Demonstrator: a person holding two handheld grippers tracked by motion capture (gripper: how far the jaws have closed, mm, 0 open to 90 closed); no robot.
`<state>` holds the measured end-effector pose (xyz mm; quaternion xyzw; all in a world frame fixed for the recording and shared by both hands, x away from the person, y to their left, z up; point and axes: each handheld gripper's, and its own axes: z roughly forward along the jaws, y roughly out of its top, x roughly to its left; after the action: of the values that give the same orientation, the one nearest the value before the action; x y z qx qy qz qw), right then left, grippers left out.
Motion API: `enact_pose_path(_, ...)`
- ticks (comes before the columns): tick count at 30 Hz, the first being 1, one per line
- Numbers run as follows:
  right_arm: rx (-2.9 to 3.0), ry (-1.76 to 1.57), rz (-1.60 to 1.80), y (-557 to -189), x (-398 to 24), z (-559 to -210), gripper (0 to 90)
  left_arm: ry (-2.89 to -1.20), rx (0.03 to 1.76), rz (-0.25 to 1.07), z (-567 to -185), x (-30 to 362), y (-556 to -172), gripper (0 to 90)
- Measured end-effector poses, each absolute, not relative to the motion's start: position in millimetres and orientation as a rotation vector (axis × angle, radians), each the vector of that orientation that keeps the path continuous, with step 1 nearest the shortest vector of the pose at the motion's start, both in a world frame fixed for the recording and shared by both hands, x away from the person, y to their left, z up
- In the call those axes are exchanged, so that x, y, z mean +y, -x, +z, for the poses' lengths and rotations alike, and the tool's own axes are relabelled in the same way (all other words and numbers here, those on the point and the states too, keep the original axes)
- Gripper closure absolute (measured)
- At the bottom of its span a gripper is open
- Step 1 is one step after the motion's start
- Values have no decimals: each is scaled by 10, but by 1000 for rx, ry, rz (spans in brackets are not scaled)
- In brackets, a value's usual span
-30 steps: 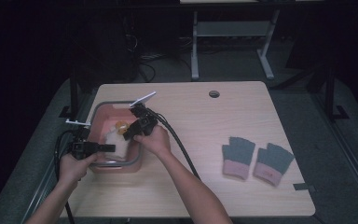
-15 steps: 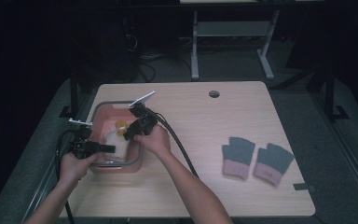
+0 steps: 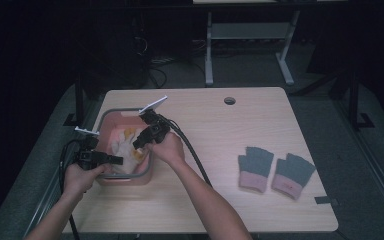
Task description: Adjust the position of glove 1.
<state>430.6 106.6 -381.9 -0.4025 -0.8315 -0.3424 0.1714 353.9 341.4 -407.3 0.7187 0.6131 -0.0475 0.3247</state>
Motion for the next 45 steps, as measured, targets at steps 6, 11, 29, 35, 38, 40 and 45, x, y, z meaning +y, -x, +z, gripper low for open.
enact_pose_path(6, -2363, 1145, -996, -4278, 991, -3758, 710, -1855, 1593, -64, -3922, 3453, -3530, 534)
enact_pose_path(11, -2357, 1152, -1025, -4267, 915, -3709, 708, -1901, 1529, -13, -3799, 3367, -3542, 606)
enact_pose_path(29, -2352, 1116, -1098, -4209, 792, -3574, 691, -2039, 1593, -109, -4034, 3267, -3641, 643)
enact_pose_path(35, -2351, 1122, -1103, -4213, 763, -3559, 682, -2000, 1560, -42, -3857, 3315, -3715, 633)
enact_pose_path(38, -2346, 1114, -1116, -4211, 723, -3546, 678, -1988, 1555, -14, -3791, 3306, -3793, 624)
enact_pose_path(40, -2342, 1115, -1123, -4209, 690, -3544, 673, -1986, 1539, 5, -3752, 3300, -3861, 619)
enact_pose_path(45, -2329, 1128, -1145, -4195, 542, -3542, 662, -2011, 1554, 44, -3777, 3223, -4047, 595)
